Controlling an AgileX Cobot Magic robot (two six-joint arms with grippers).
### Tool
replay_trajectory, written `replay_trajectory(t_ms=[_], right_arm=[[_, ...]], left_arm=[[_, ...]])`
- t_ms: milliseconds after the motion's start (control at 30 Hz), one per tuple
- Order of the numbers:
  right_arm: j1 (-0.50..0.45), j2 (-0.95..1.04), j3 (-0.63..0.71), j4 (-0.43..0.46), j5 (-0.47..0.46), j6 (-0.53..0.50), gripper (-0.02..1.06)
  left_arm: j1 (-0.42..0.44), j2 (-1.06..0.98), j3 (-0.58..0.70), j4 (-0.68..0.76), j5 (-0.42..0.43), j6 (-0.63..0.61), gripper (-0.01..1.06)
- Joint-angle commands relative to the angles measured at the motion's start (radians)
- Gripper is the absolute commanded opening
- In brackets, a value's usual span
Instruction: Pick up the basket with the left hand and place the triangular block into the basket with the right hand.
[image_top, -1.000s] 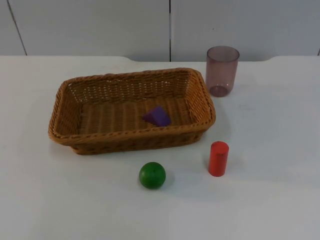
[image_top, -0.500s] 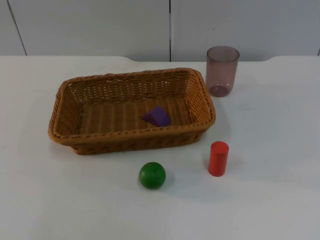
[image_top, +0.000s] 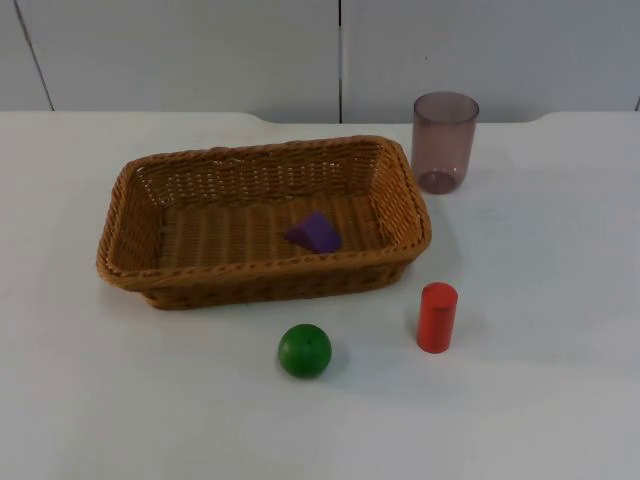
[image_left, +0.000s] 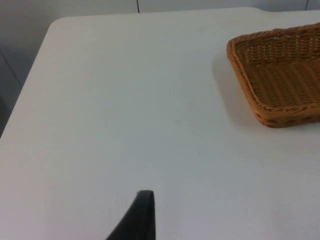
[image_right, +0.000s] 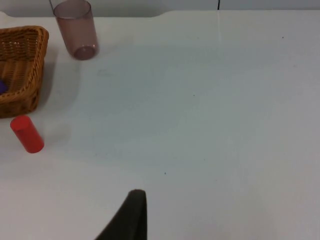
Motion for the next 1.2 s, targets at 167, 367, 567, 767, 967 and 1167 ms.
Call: replay_trajectory(t_ms=[167,367,567,767,967,1167], right_arm=[[-0.004,-0.003,0.002,-0.005,-0.013,0.000,1.05],[-0.004,-0.003,0.002,-0.005,-0.013,0.000,1.05],[-0.004,-0.003,0.002,-0.005,-0.013,0.000,1.05],[-0.004,-0.003,0.002,-0.005,-0.013,0.000,1.05],[-0.004,-0.003,0.002,-0.005,-0.013,-0.003,1.05],[-0.004,-0.003,0.002,0.041,-0.013,-0.068,1.05]], left_arm=[[-0.004,-0.002,0.005,0.026,-0.003,-0.028,1.05],[-0.004,-0.002,0.005,0.026,-0.003,-0.028,1.05],[-0.004,-0.002,0.005,0.026,-0.003,-0.028,1.05],[-0.004,-0.002,0.005,0.026,-0.003,-0.028,1.05],[-0.004,-0.002,0.005,0.026,-0.003,-0.028,1.05],[-0.004,-0.002,0.005,0.026,-0.003,-0.028,1.05]])
